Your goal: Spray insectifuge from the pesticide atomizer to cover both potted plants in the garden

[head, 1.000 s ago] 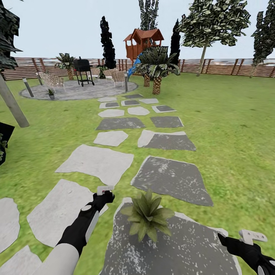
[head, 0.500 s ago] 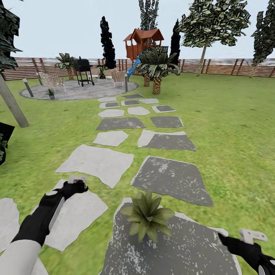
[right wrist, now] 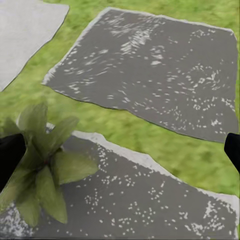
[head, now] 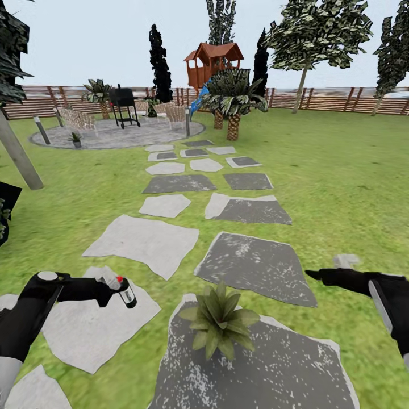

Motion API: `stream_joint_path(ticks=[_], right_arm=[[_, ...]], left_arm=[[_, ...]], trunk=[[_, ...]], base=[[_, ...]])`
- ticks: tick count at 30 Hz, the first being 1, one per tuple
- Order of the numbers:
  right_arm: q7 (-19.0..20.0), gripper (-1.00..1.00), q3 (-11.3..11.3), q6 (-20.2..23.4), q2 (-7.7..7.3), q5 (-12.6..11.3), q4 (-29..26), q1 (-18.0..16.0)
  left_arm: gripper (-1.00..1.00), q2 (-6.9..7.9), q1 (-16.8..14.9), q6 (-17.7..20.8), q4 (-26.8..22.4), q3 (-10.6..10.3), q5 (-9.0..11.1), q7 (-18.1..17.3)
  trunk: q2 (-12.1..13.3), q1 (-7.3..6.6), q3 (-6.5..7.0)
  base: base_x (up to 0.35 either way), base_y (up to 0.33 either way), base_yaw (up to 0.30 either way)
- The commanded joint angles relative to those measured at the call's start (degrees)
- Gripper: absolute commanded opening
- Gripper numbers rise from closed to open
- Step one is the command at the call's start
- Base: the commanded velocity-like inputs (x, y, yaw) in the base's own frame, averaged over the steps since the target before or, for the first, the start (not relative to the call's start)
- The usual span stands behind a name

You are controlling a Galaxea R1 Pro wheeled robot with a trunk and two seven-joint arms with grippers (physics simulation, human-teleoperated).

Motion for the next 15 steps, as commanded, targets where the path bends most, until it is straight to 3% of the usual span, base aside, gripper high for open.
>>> stream_joint_path(ticks=[1,3,6,8,10,12,14,15], right_arm=[[0.28,1.0,0.79,0.37,0.05,0.1,0.68,-0.87],[0.34,1.0,3.18,0.52,0.29,0.11,2.23,-3.28],[3.26,1.0,5.11,2.54,0.9,-0.13,3.02,-7.68],[11.57,1.0,6.99,5.2,1.75,-0.02,3.1,-9.14],[22.08,1.0,11.07,7.52,3.53,0.16,2.65,-10.01],[23.29,1.0,12.98,7.75,3.8,0.18,2.37,-10.08],[24.14,1.0,16.27,7.91,4.65,0.17,2.17,-10.16],[24.27,1.0,17.27,7.95,6.6,0.16,2.12,-10.16]], left_arm=[[-1.0,-0.14,-0.04,0.58,-0.36,-0.01,-0.32,-0.7],[-1.0,-0.99,-0.04,0.62,-1.79,-0.91,-0.41,-2.13],[-1.0,-1.77,-0.04,0.72,-4.7,-4.09,-0.46,-5.54],[-1.0,-1.92,-0.04,0.78,-6.48,-6.87,-0.52,-7.97],[-1.0,-2.01,-0.04,0.82,-7.64,-9.3,-1.24,-11.23],[-1.0,-2.17,-0.06,0.82,-7.8,-10.04,-2.11,-12.89],[-1.0,-3.27,-0.3,0.89,-8.21,-12.23,-4.03,-16.03],[-1.0,-4.03,-0.55,1.01,-8.85,-13.87,-5.74,-17.57]], trunk=[[-0.03,-0.01,-0.06],[-0.03,-0.01,-0.06],[-0.03,-0.01,-0.06],[-0.03,-0.01,-0.06],[-0.03,-0.01,-0.06],[-0.03,-0.01,-0.06],[-0.03,-0.01,-0.06],[-0.03,-0.01,-0.06]], base=[[0.0,0.0,0.0],[0.0,0.0,0.0],[0.0,0.0,0.0],[0.0,0.0,0.0],[0.0,0.0,0.0],[0.0,0.0,0.0],[0.0,0.0,0.0],[0.0,0.0,0.0]])
